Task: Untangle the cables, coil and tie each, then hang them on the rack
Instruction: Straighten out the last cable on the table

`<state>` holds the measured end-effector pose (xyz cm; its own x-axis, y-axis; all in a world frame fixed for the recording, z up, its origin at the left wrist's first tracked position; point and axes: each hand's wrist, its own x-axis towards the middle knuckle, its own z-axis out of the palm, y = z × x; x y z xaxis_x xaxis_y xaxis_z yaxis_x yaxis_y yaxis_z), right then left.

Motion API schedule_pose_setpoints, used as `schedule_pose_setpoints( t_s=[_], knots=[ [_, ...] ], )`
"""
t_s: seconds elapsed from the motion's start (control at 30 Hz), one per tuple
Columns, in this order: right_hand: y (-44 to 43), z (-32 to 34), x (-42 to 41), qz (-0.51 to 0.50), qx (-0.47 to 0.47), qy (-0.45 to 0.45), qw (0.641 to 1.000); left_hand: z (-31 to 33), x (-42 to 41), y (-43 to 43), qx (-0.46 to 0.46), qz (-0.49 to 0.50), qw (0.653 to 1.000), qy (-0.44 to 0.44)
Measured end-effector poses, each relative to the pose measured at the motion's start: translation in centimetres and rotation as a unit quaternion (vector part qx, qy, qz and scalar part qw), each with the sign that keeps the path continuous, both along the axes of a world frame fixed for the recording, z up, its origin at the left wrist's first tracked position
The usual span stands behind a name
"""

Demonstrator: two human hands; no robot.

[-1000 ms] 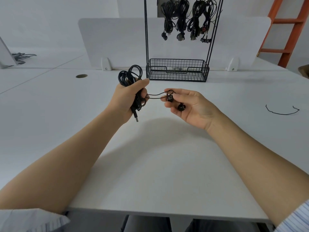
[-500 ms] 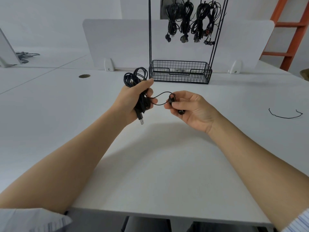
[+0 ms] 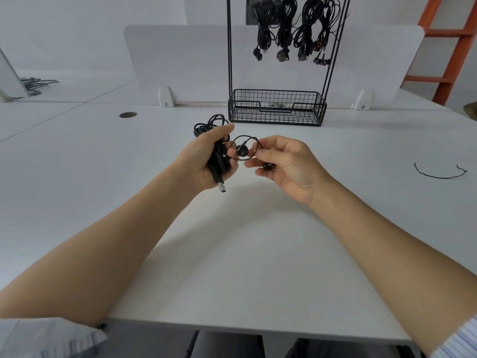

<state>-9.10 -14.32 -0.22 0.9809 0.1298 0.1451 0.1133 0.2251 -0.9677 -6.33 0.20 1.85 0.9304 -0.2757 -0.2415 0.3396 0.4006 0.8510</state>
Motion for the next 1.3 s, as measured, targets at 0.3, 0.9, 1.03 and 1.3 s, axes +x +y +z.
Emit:
schedule_pose_setpoints(
  t_s=[0.3,0.9,1.03,1.3],
  knots=[
    [-0.2,0.2,-0.1,0.032,-0.091,0.053,0.994,-0.3,0.1,-0.3,0.05,0.012,0.998,-0.027],
    [-1.1,0.3,-0.1,0.09,-0.024,0.076,0.993,-0.8,0.8,0.3,0.095,0.055,0.993,-0.043],
    [-1.3,0.1,0.2,0.013,-0.123,0.023,0.992,-0.3,1.0,0.8,0.07,0.058,0.994,-0.062],
    [-1.1,-1.2,0.8,-0.226,-0.561,-0.057,0.794,0.8,0.2,0.9,0.1,0.073,0.971,-0.203]
  ],
)
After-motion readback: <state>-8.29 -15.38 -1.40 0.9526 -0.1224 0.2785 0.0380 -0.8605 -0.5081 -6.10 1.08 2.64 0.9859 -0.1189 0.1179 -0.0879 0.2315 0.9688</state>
